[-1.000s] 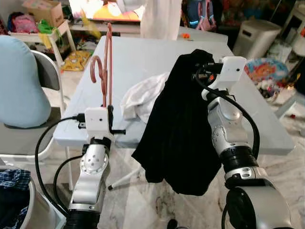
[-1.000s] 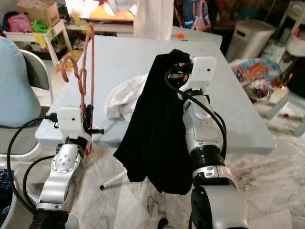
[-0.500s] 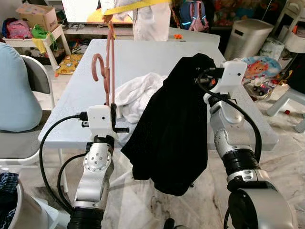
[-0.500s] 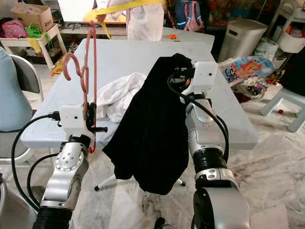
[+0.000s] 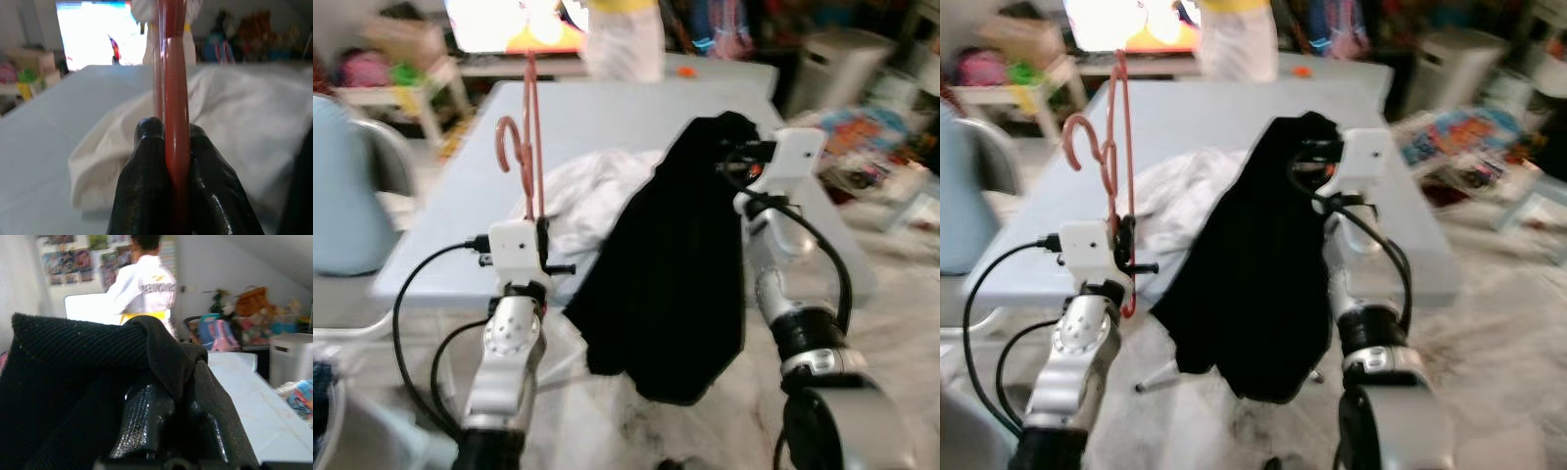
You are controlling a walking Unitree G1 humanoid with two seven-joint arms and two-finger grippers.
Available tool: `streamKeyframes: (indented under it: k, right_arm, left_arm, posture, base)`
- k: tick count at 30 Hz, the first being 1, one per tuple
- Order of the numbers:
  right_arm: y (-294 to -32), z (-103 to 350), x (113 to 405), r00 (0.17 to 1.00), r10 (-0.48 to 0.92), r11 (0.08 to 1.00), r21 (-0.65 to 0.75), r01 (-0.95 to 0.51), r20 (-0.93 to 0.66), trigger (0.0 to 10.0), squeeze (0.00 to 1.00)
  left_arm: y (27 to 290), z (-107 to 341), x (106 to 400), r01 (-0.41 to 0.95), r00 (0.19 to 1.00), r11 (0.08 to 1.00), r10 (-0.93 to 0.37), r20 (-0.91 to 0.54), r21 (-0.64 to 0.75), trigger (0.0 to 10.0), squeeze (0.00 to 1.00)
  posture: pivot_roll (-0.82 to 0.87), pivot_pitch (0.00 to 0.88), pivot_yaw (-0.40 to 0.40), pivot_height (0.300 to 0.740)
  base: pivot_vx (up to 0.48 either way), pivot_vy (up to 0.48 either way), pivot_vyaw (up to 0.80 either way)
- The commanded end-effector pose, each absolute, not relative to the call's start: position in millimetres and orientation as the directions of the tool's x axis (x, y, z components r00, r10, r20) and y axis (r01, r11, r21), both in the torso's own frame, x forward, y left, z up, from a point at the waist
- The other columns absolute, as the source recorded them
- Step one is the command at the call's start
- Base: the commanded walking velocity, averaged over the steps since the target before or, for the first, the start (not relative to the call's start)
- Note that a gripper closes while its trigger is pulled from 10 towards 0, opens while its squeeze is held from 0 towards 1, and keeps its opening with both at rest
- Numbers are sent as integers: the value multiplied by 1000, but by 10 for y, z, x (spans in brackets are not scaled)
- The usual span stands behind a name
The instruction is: Hang hanger
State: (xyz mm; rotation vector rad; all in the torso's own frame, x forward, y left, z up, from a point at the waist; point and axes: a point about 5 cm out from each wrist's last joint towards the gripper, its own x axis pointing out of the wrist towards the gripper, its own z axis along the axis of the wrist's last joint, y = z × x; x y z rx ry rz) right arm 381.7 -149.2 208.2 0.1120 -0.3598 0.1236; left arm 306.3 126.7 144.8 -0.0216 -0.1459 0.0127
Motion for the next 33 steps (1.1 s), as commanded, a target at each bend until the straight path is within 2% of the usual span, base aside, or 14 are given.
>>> streamKeyframes:
  k: [1, 17, 19, 21, 25, 28, 30, 33]
  right_arm:
    - [-1509, 2141, 3817, 920, 92, 987, 86, -135, 382, 0, 0]
    - [-1494, 2112, 3820, 924, 110, 986, 80, -149, 366, 0, 0]
    - [-1413, 2253, 3872, 907, 170, 977, 52, -206, 386, 0, 0]
    - [-1298, 2602, 4012, 877, 252, 956, 32, -290, 410, 0, 0]
    - [-1212, 2846, 4089, 858, 300, 942, 9, -334, 418, 0, 0]
    - [-980, 3397, 4159, 823, 356, 919, -7, -394, 443, 0, 0]
    - [-880, 3709, 4145, 810, 357, 919, -16, -395, 466, 0, 0]
    - [-857, 4097, 4087, 798, 288, 929, 49, -368, 530, 0, 0]
  left_arm:
    - [1289, 1383, 3049, -19, 993, 1000, 21, 117, -18, 10000, 0]
    - [1270, 1382, 3044, -33, 992, 999, 35, 122, -23, 10000, 0]
    - [1302, 1442, 3027, -61, 986, 998, 61, 152, -3, 10000, 0]
    - [1355, 1496, 2981, -84, 980, 996, 79, 181, 21, 10000, 0]
    - [1367, 1491, 2959, -86, 980, 996, 81, 180, 25, 10000, 0]
    - [1401, 1437, 2909, -111, 980, 994, 106, 168, 22, 10000, 0]
    - [1399, 1410, 2878, -136, 978, 991, 132, 161, 16, 10000, 0]
    - [1388, 1413, 2849, -159, 974, 987, 156, 165, 7, 10000, 0]
  posture:
    - [39, 60, -32, 740]
    - [39, 63, -43, 740]
    - [44, 69, -52, 740]
    - [55, 78, -70, 740]
    - [64, 84, -91, 740]
    - [75, 86, -123, 740]
    - [94, 87, -149, 740]
    - [109, 88, -163, 740]
  base:
    - [0, 0, 0]
    - [0, 0, 0]
    - [0, 0, 0]
    - [0, 0, 0]
    - [0, 0, 0]
    - [0, 0, 0]
    - [0, 0, 0]
    - [0, 0, 0]
